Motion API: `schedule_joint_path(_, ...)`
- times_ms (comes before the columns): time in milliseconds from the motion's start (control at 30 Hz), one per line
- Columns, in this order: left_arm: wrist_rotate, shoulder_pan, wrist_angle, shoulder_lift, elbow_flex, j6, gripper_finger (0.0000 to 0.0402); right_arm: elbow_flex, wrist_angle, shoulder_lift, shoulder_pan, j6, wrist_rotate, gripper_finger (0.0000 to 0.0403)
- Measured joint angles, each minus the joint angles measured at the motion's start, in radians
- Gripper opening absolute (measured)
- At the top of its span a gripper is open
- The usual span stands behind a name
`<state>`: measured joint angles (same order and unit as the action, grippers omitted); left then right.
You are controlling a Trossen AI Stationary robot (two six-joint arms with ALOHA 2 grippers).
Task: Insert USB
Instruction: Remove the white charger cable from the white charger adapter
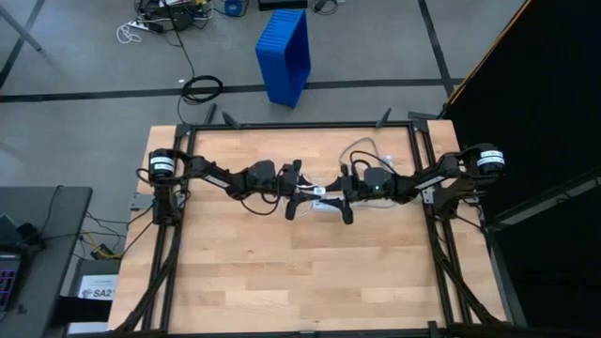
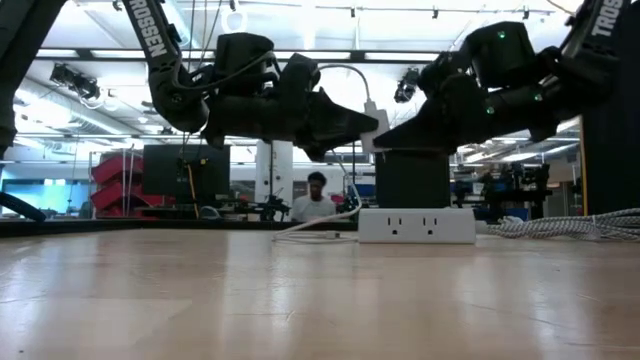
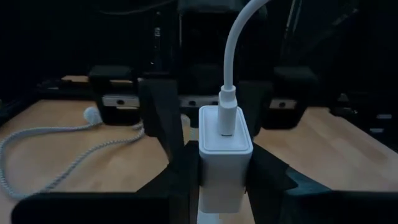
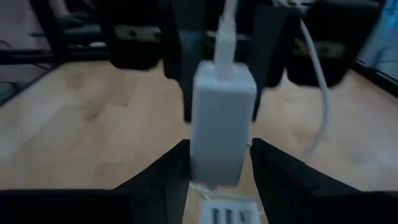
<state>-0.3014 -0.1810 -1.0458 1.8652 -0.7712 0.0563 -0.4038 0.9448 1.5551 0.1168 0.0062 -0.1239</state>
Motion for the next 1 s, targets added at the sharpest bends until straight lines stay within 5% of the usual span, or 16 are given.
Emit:
schedule_joint_path(633, 0.002, 0.011, 0.007, 0.001, 0.001, -0.020, 0.0076, -0.001, -0.007, -0.002, -0.001, 0.016, 0.003, 0.0070)
schedule_joint_path(867, -0.011, 0.006, -0.021, -0.001, 0.001, 0.031, 0.0212, -0.002, -0.045, -0.002, 0.000, 0.013, 0.001, 0.0070)
schedule_joint_path(1000, -0.002, 0.005, -0.042, -0.001, 0.001, 0.032, 0.0234, -0.002, -0.052, -0.002, 0.001, 0.016, 0.001, 0.0070)
